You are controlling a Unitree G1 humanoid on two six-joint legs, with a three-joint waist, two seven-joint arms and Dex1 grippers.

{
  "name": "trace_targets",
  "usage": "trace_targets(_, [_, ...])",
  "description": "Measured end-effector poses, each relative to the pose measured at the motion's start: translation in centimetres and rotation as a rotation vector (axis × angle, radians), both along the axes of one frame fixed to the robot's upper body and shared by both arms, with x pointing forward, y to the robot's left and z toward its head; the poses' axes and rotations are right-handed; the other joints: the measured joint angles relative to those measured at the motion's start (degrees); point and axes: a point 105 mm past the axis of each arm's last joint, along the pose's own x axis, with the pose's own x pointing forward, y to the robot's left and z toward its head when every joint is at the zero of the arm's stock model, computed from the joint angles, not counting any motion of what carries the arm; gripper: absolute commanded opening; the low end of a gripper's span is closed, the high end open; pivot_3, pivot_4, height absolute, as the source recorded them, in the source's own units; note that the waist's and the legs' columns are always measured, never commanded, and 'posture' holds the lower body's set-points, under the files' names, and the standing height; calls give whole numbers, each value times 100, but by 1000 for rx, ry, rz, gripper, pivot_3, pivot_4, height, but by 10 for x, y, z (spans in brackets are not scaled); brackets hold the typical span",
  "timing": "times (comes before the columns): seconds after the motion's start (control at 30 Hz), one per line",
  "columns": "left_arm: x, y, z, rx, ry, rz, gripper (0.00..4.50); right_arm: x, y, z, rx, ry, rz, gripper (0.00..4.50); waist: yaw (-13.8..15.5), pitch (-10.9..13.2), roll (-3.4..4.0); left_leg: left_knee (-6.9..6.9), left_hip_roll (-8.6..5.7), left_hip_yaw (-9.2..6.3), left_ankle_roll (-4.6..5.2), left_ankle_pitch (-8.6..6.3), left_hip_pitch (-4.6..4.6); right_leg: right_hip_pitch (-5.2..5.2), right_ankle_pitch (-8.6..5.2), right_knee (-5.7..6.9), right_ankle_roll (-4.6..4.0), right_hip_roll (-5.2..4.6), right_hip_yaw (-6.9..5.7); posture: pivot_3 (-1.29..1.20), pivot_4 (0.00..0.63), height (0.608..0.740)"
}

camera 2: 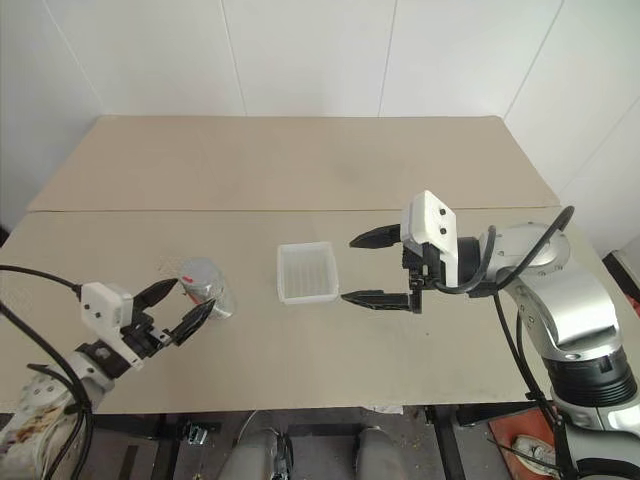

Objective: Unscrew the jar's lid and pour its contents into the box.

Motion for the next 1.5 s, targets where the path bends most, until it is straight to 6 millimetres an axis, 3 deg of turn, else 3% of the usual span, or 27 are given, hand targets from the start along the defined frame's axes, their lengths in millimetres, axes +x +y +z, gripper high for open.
trace_targets(0.3, [27, -19, 1, 17, -83, -7, 4469, -5, 0, 5, 3, -38, 7, 4500, 14, 0, 0, 0, 0, 1, 0, 0, -1, 0, 3, -1, 3, 0, 0, 0, 150, 740])
trace_targets(0.53, [35, -23, -10, 53, -111, 18, 2337, -13, 3, 19, 48, -85, 29, 4500, 20, 0, -1, 0, 0, 0, 1, 0, -1, 0, 4, -1, 4, -2, -1, 0, 150, 740])
trace_targets(0.6, [35, -25, -9, 52, -121, 13, 1943, -11, 3, 24, 68, -98, 11, 4500, 22, 0, -1, 0, 1, -1, 1, 0, -1, 0, 4, 0, 4, -2, -1, 0, 150, 740])
trace_targets(0.73, [42, -26, 4, 80, -160, 8, 1944, -8, 8, 31, 110, -120, -2, 4500, 22, 0, -1, 1, 0, -1, 1, 0, -1, 0, 4, 3, 4, -1, -1, 0, 150, 740])
trace_targets(0.83, [44, -31, 30, 128, -162, -105, 1944, -2, 21, 40, 158, -148, 7, 4500, -12, 0, -1, 2, 3, 0, -1, 1, -2, -4, 5, 8, 4, 2, 0, 0, 150, 740])
trace_targets(0.93, [37, -38, 56, 167, -119, -296, 1944, 3, 43, 46, 223, -130, 49, 4500, -67, 0, -1, 1, 4, 1, -1, 1, -4, -10, 4, 12, 5, 2, 1, 0, 150, 740])
trace_targets(1.1, [31, -47, 82, 117, -76, -577, 1944, 13, 88, 58, 321, -50, 126, 4500, -107, 0, 1, 0, 2, 7, -8, 6, -6, -13, 4, 17, 5, 5, -5, 0, 150, 740])
trace_targets(1.3, [45, -67, 100, 75, -94, -795, 1944, 24, 125, 65, 355, 25, 143, 4500, -53, 0, 0, 7, -3, 5, -7, 6, -36, -18, 8, 15, 9, 4, -21, 0, 150, 740])
trace_targets(1.5, [52, -83, 102, 47, -108, -919, 1944, 35, 133, 60, 339, 49, 80, 4500, -95, 0, 0, 8, -2, 5, -10, 8, -52, -26, 10, 20, 14, 5, -21, 0, 150, 740])
